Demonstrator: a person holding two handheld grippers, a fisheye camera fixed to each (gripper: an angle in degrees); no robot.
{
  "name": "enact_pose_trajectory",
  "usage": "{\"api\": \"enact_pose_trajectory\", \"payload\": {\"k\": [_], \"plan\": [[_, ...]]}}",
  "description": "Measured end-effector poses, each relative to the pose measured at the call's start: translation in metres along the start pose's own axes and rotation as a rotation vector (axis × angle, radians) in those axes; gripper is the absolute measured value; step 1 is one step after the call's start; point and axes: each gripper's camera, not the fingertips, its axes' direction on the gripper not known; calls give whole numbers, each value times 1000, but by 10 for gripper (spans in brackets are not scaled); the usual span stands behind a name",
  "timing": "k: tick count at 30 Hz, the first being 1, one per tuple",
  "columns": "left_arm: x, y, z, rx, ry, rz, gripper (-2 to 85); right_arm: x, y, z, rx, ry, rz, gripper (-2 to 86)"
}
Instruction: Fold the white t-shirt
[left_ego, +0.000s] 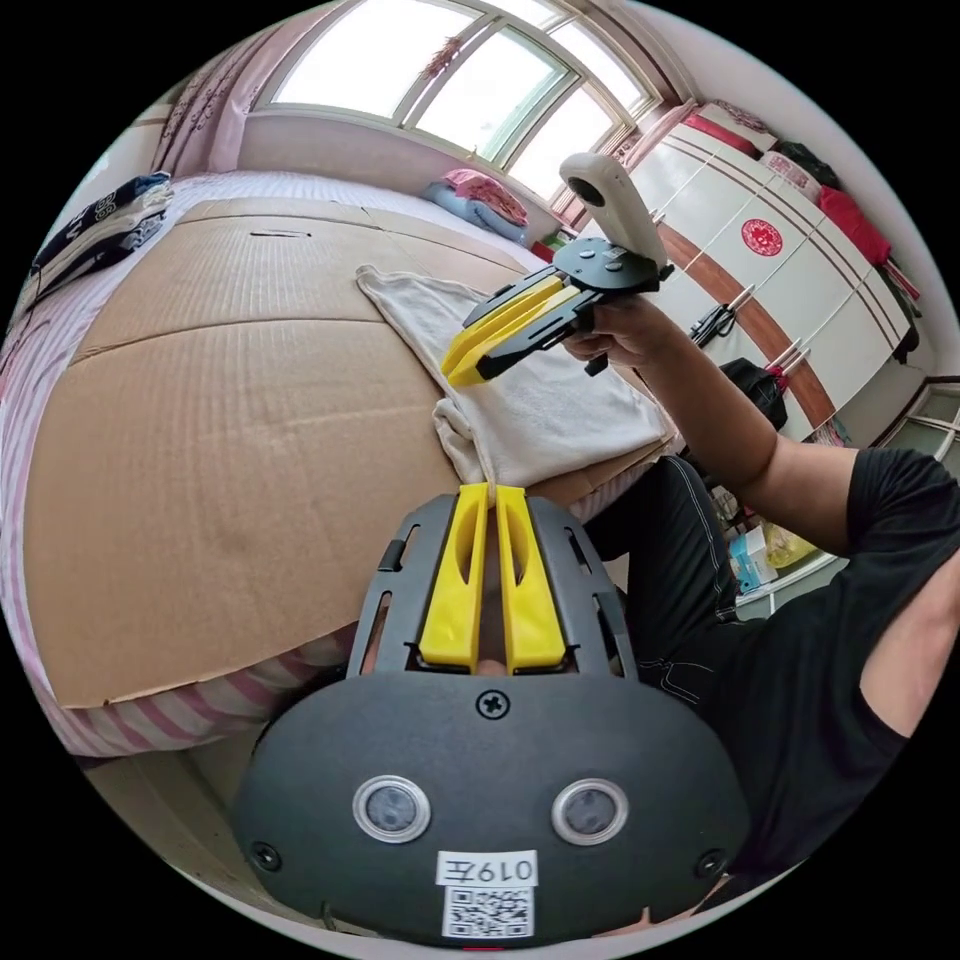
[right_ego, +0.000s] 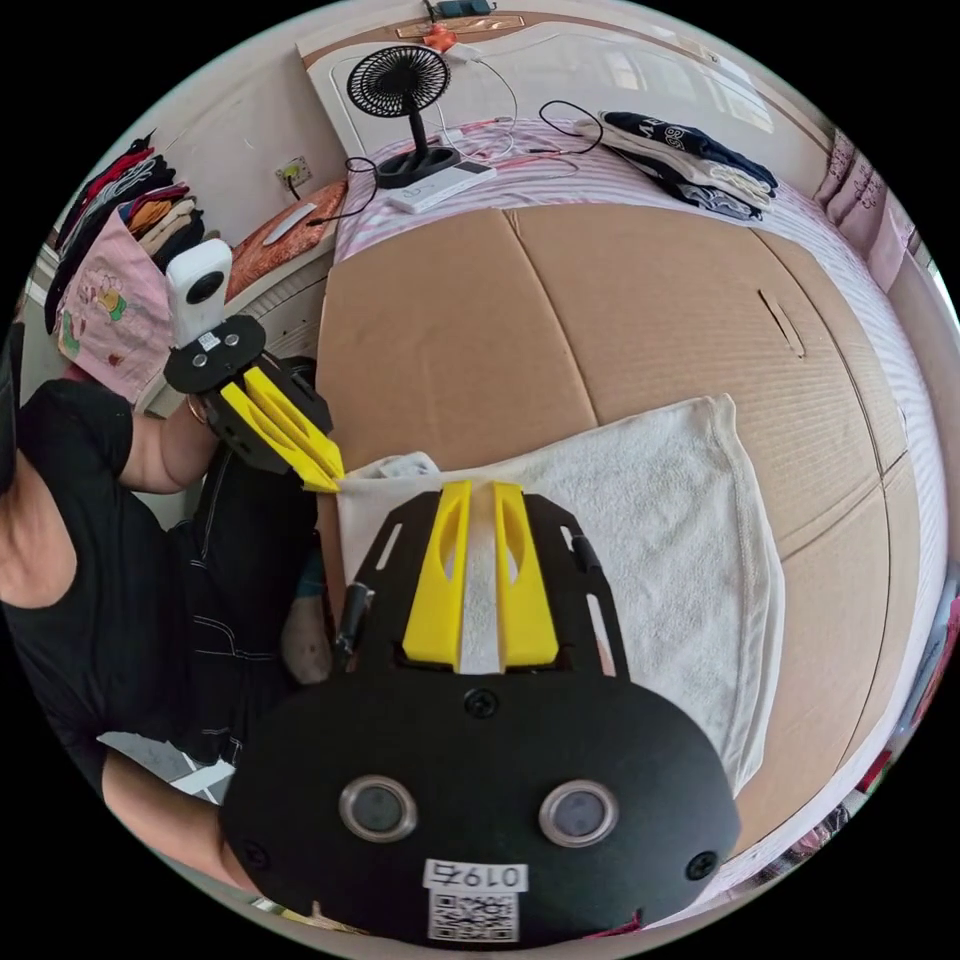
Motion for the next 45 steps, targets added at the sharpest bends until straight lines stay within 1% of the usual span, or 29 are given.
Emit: {"api": "enact_pose_trajectory", "payload": {"k": [2,5,9,12,15,17,20,21,22,24,25,26,28,31,34,36,38,41,43,45], "plan": [[-7,2,0,-5,32,-27,14,0,-5,-5,-1,10,-6,7],[-8,4,0,-8,44,-33,14,-2,-11,-12,-9,27,-27,0],[10,8,-1,-2,-37,24,14,-11,-18,-27,-37,47,-78,10],[19,10,0,5,-64,35,13,-17,-21,-60,22,78,-118,28],[27,12,0,10,-84,59,14,-6,-37,-81,2,263,-88,24],[32,13,-1,15,-97,78,15,13,-55,-87,-27,401,0,10],[36,16,-2,32,-101,96,16,41,-70,-90,-29,516,73,-1],[37,17,-3,40,-92,92,16,48,-71,-92,-22,526,90,-2],[37,17,-4,42,-88,90,16,63,-71,-97,5,513,127,-2],[39,18,-6,49,-84,93,16,90,-69,-106,34,404,183,4],[41,18,-6,50,-88,98,16,109,-68,-109,32,273,214,12],[44,17,-7,49,-96,106,16,127,-66,-110,21,128,246,52],[48,16,-8,49,-103,112,15,143,-61,-112,33,-16,270,88],[51,12,-10,48,-95,110,15,145,-50,-121,53,56,309,85],[55,8,-12,48,-90,107,15,140,-42,-124,20,73,297,69],[60,5,-14,48,-93,110,15,135,-35,-133,35,86,290,57],[64,1,-16,50,-98,113,16,128,-26,-149,65,108,281,18],[73,-4,-19,52,-110,122,16,122,-14,-162,69,121,294,9],[77,-9,-20,52,-111,123,16,119,-6,-163,40,110,302,13],[81,-15,-23,52,-105,119,16,113,6,-171,56,110,309,24]]}}
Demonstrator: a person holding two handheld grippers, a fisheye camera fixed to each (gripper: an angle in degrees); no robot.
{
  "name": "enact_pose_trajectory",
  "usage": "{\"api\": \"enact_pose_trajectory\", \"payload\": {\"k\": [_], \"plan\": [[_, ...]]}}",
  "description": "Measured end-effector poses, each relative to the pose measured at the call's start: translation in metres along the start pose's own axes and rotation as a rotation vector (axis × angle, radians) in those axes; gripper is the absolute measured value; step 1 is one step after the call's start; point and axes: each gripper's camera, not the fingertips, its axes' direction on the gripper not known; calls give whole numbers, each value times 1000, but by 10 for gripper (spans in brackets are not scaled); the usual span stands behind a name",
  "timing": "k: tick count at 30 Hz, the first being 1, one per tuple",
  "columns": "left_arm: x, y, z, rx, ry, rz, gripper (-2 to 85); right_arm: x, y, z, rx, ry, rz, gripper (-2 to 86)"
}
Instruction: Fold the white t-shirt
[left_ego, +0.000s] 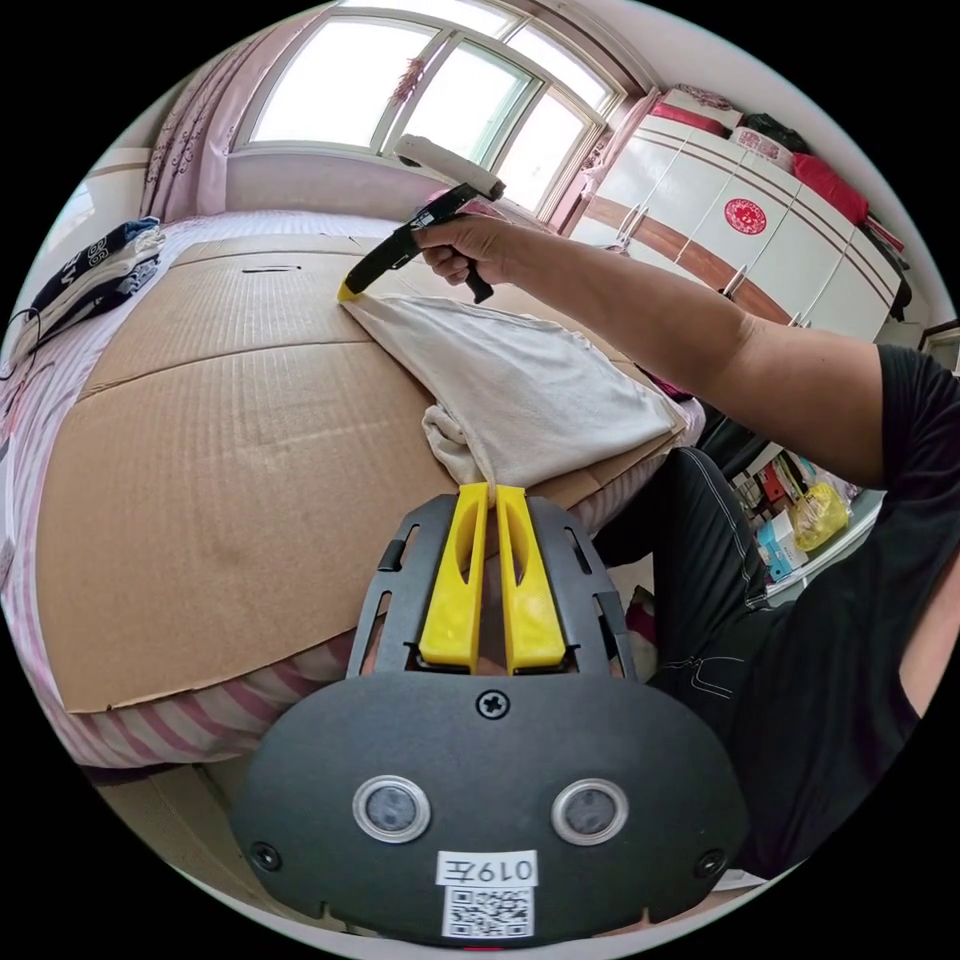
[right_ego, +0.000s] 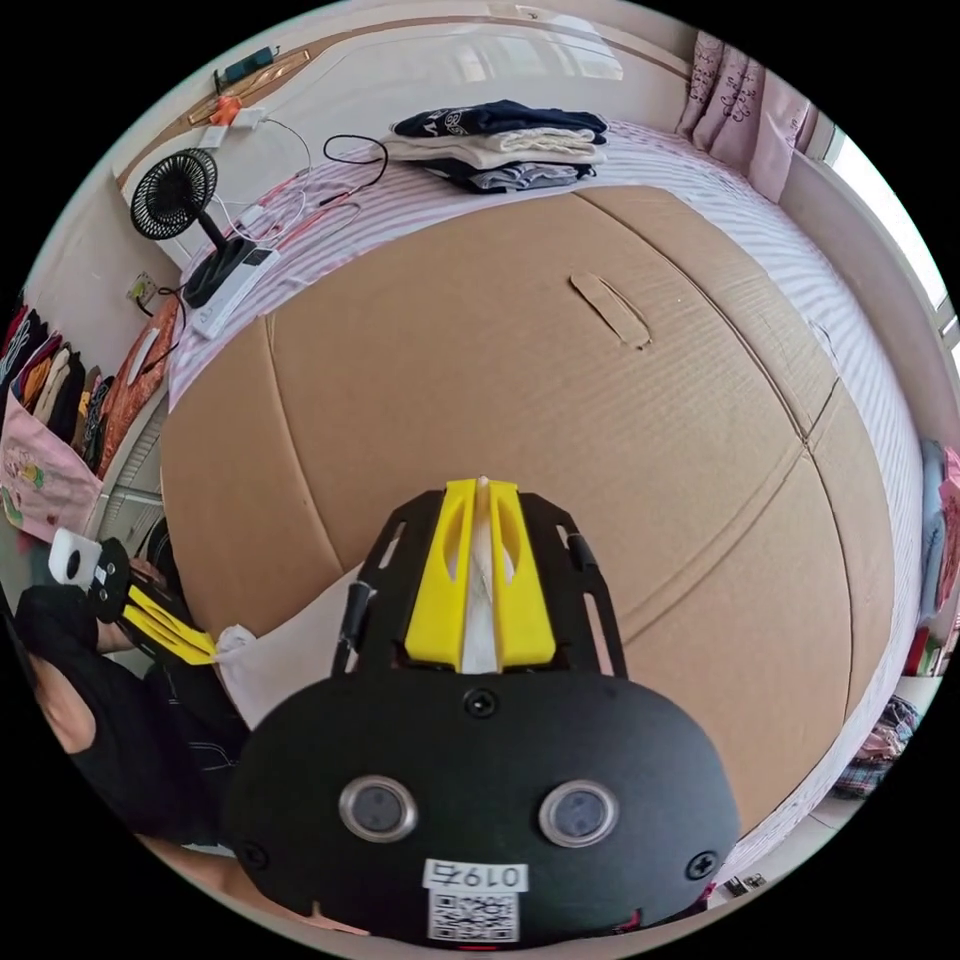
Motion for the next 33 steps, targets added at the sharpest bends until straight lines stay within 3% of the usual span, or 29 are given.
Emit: {"api": "enact_pose_trajectory", "payload": {"k": [5,12,19,26,29,33], "plan": [[8,-16,-6,5,12,-11,17,-6,42,-48,14,-24,5,90],[25,-43,-16,23,19,-28,16,-11,159,-171,226,12,56,88],[36,-67,-36,88,83,-77,11,-74,402,-268,426,50,16,57],[82,-99,-67,185,25,-110,8,-106,648,-341,572,209,197,63],[136,-128,-67,206,-8,-16,8,-114,741,-374,690,231,286,73],[248,-198,-26,47,-172,247,8,-120,837,-394,746,284,432,63]]}}
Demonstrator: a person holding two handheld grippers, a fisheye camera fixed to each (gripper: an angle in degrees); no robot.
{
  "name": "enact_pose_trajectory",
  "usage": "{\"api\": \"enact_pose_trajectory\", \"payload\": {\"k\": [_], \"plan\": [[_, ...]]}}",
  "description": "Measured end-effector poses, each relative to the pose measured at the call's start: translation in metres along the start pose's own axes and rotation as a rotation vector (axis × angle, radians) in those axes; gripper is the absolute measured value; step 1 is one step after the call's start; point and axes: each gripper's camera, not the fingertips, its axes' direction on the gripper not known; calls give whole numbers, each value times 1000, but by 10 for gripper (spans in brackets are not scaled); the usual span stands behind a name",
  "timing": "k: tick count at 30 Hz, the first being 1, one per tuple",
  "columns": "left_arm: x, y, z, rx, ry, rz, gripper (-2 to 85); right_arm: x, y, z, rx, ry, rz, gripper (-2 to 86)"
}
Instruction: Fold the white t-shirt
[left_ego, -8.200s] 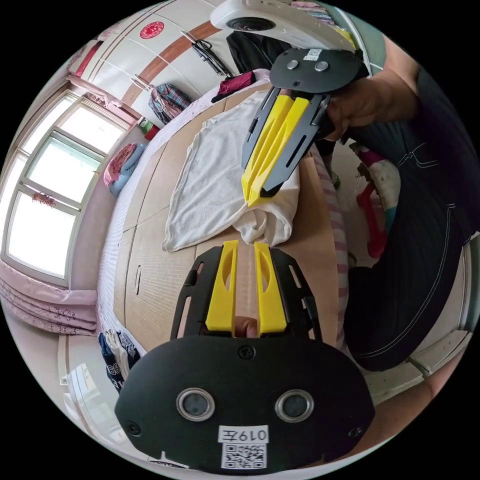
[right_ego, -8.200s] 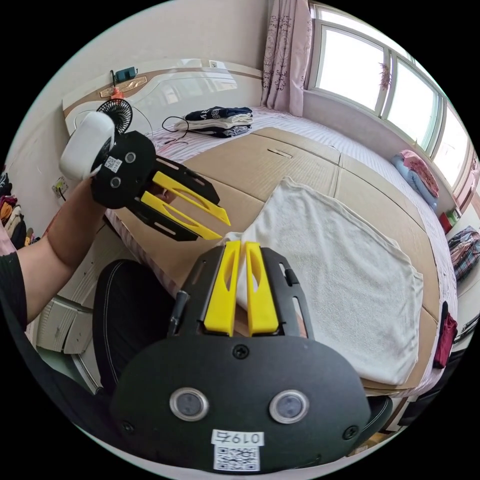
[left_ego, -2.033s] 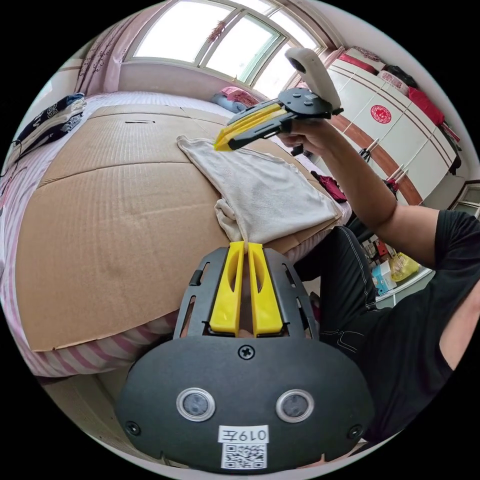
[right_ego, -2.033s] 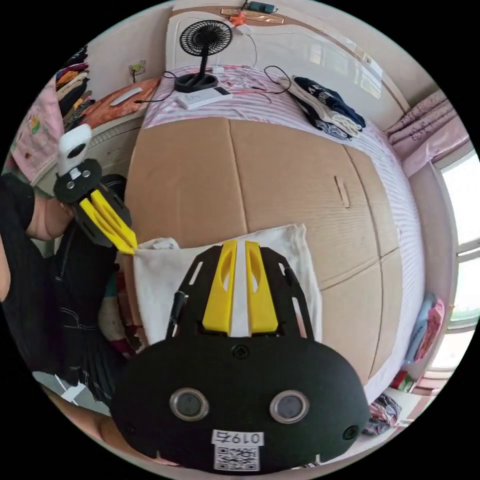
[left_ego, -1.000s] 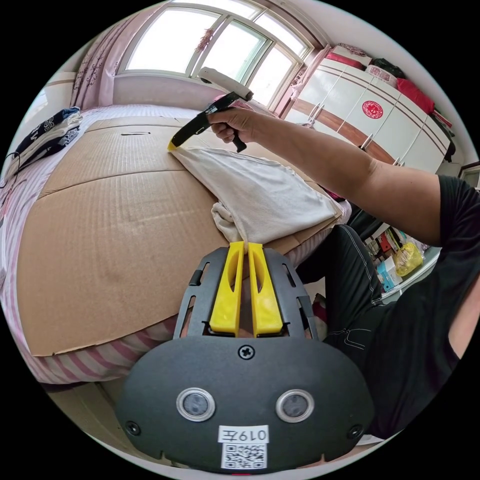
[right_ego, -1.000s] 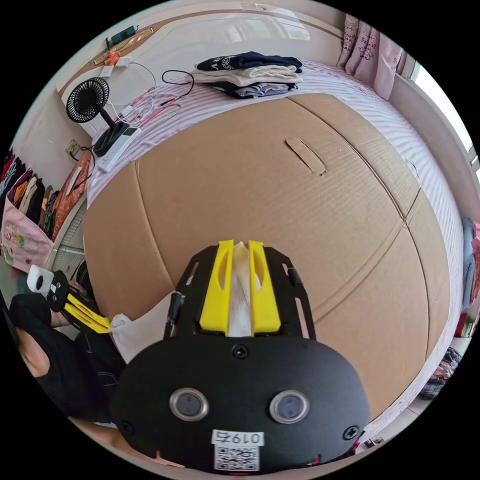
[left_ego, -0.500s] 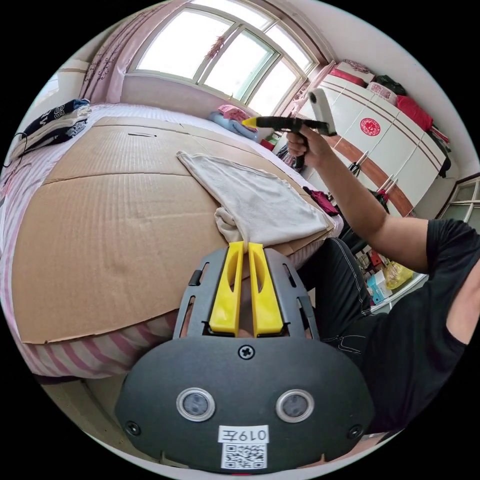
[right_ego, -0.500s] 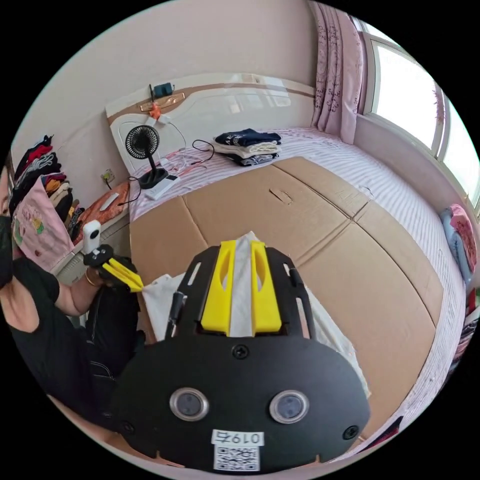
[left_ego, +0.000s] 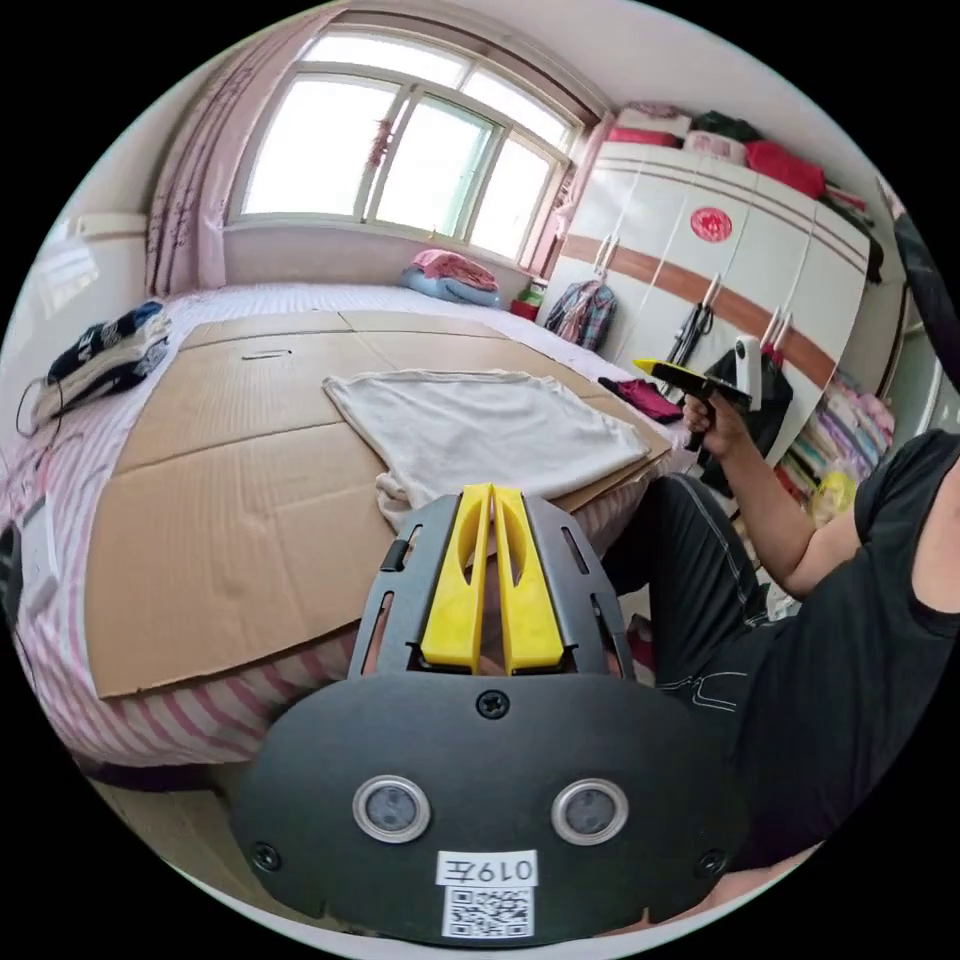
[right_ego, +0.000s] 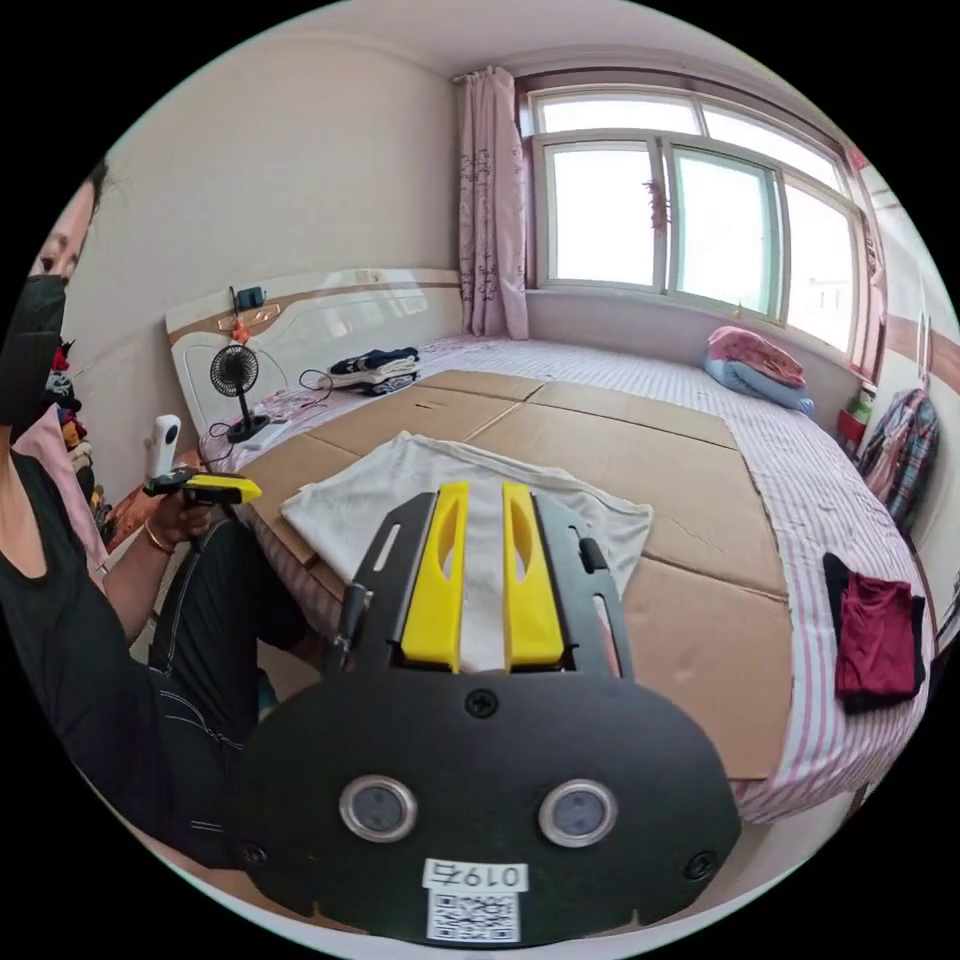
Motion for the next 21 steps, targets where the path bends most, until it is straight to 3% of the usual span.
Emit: {"api": "enact_pose_trajectory", "payload": {"k": [3,5,10,17,21], "plan": [[74,-67,32,-86,-108,197,8,35,44,-43,26,39,114,59],[109,-103,47,-78,-85,264,7,75,72,-75,41,55,226,53],[177,-203,86,-55,13,330,7,176,96,-146,131,-162,365,26],[262,-377,166,-88,107,425,7,232,138,-175,-78,-330,279,60],[320,-468,228,-128,204,592,8,248,144,-188,-98,-396,273,76]]}}
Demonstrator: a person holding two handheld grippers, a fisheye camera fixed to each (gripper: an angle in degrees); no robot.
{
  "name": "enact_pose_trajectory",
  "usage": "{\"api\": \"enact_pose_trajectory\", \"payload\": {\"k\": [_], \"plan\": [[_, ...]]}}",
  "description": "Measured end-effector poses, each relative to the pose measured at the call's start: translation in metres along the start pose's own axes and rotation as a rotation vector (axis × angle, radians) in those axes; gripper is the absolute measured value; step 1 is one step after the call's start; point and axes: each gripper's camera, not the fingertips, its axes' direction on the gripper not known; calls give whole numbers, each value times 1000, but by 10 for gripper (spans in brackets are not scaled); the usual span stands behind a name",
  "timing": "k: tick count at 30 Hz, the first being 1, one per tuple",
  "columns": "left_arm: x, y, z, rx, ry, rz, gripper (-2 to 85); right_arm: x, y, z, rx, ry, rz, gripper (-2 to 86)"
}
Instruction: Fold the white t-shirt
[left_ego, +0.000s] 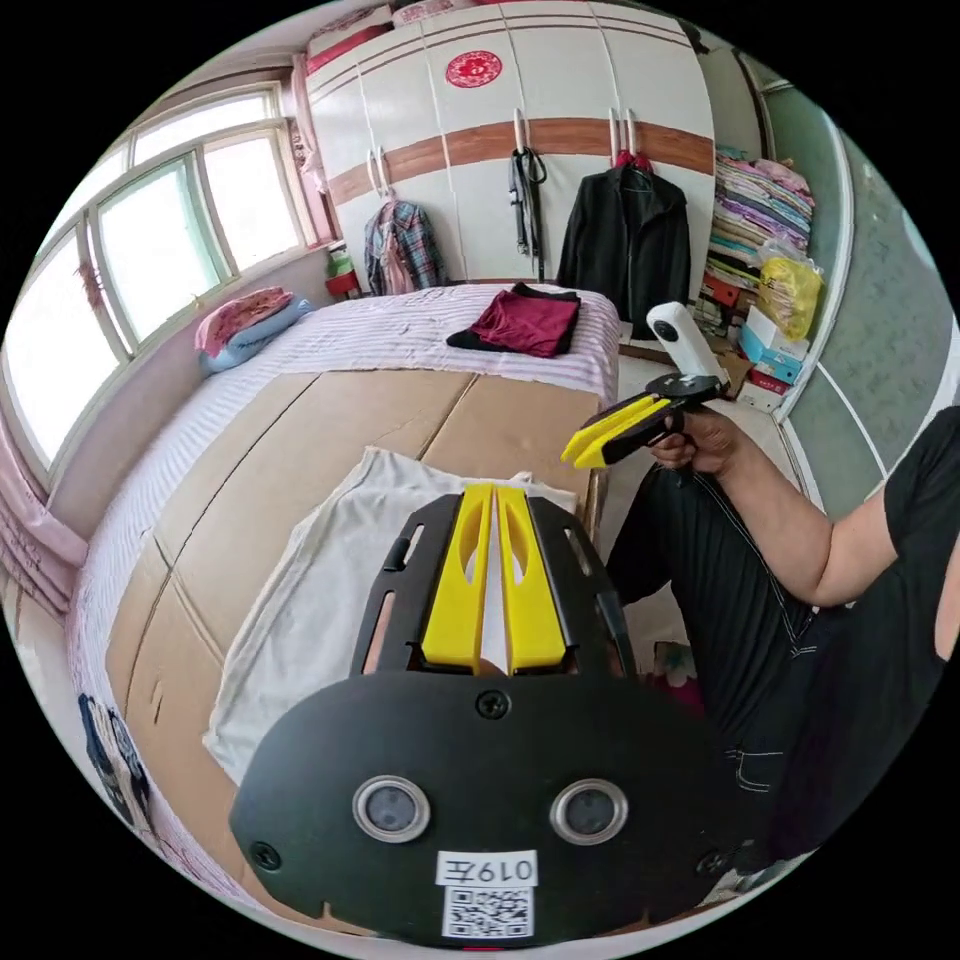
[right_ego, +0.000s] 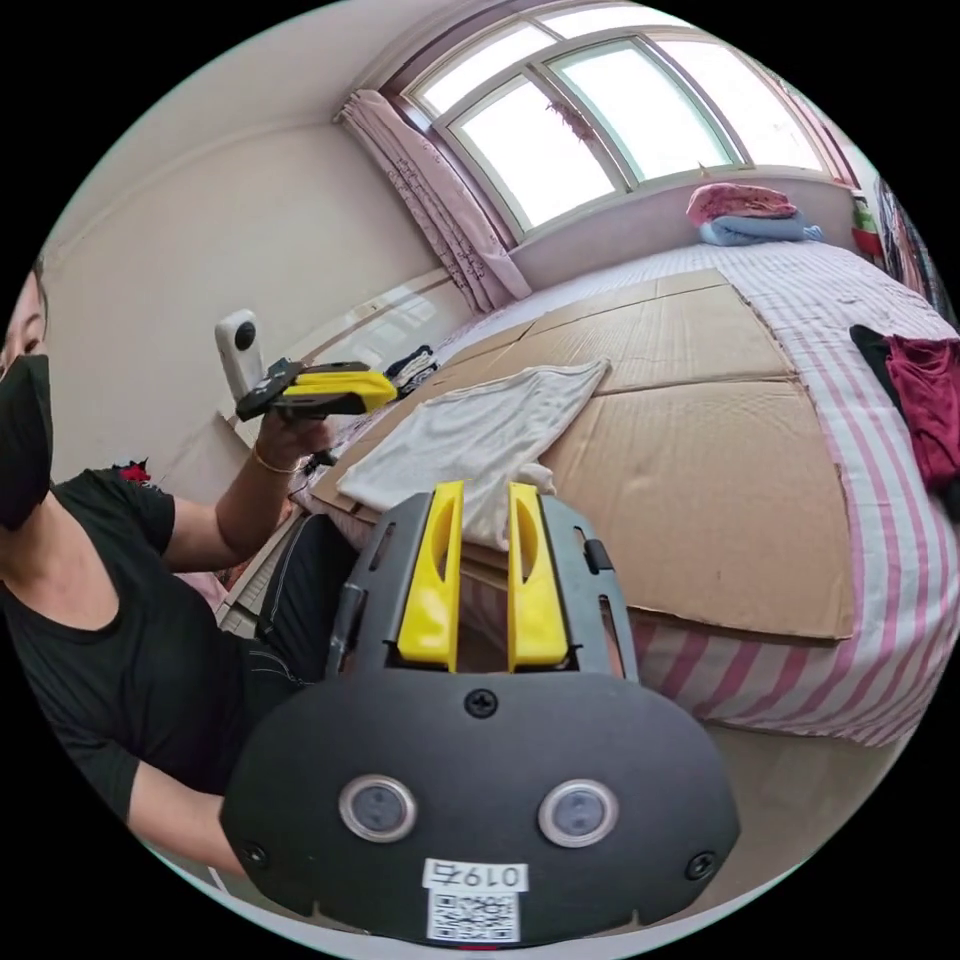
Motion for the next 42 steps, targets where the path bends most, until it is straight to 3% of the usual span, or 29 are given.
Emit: {"api": "enact_pose_trajectory", "payload": {"k": [5,9,13,21,25,31,42], "plan": [[-27,-103,71,-114,199,108,15,6,2,-5,-113,67,-10,89],[-46,-167,118,-276,355,138,32,5,0,-13,-137,10,-21,81],[-27,-213,136,-382,306,276,56,-5,0,-27,-151,94,-72,28],[28,-282,169,-533,68,525,48,0,0,-51,-137,22,-78,8],[30,-306,169,-515,55,523,26,10,2,-73,-71,132,-33,23],[24,-337,168,-499,58,494,16,-6,-3,-70,-91,383,-172,66],[28,-375,159,-450,30,504,13,17,-17,-59,-122,287,-95,39]]}}
